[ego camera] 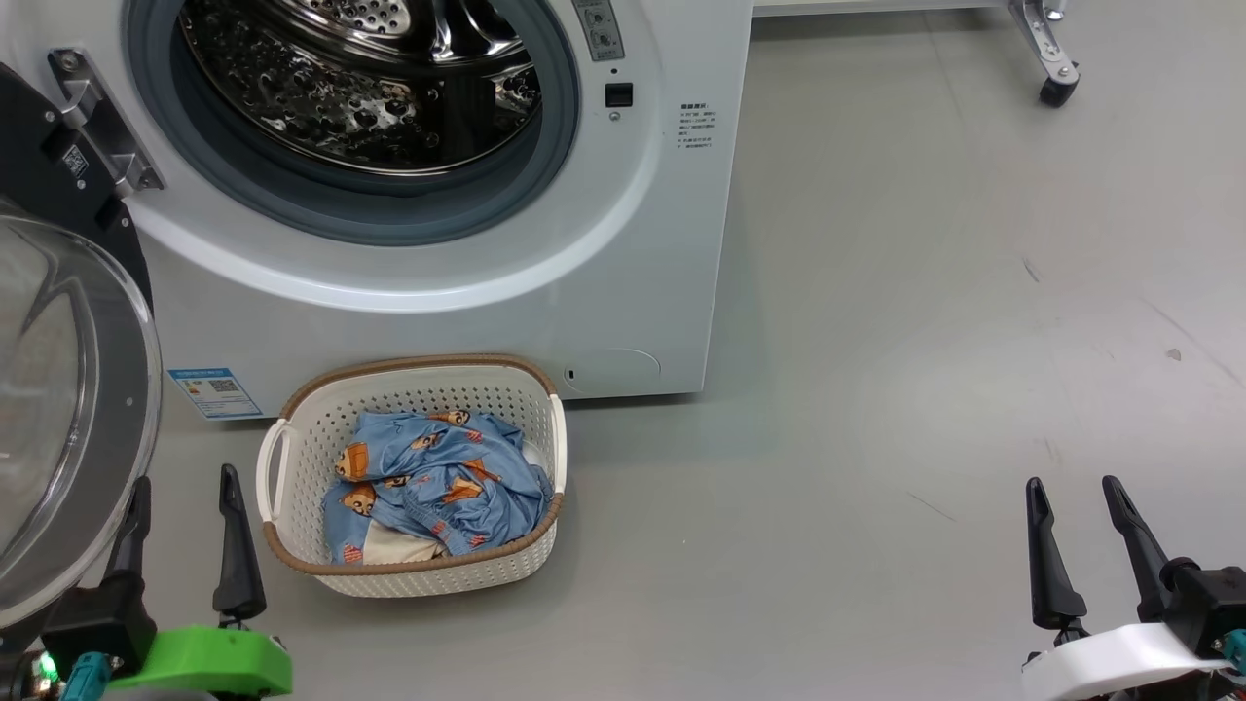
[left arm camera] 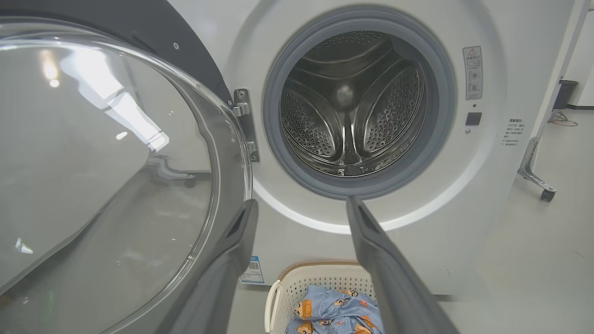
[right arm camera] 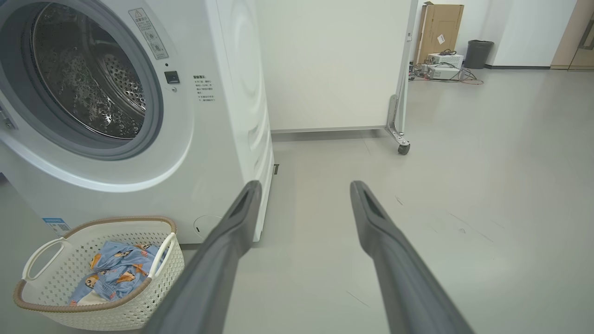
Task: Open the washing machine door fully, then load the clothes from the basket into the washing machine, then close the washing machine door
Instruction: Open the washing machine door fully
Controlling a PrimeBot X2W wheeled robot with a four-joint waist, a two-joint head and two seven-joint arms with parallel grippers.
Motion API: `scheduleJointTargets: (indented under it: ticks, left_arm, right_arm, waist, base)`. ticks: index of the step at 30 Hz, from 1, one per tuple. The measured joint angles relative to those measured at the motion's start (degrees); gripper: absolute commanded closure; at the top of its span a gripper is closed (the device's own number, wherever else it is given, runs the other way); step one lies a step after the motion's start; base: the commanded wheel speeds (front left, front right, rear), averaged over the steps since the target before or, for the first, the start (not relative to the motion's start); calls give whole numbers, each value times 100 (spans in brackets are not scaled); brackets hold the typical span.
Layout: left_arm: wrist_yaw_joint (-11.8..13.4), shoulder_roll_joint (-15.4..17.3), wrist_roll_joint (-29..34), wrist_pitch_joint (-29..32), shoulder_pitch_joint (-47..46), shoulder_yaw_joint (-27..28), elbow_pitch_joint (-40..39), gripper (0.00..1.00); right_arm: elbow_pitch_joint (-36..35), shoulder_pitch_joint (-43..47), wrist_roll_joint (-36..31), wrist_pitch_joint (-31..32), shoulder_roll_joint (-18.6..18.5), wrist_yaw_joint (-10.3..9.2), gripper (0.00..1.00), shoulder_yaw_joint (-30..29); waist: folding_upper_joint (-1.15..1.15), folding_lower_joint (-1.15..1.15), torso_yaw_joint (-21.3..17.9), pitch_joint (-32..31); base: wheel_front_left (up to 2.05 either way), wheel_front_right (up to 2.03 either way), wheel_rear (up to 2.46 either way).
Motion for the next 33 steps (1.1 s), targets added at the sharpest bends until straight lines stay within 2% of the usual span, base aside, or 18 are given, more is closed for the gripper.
scheduleJointTargets:
  ticks: [11,33]
  left_arm:
    - [7,19,-47,0,427,5,-79,0]
    - [0,42,-92,0,742,-185,-202,0]
  right_arm:
    - [-45,183,1,0,12,0,0,-103]
    - [-12,321,-99,0,-47,0,0,-88]
  waist:
    - [0,0,-142,-16]
    - [0,0,54,-265]
  base:
    - [0,0,0]
    - [0,0,0]
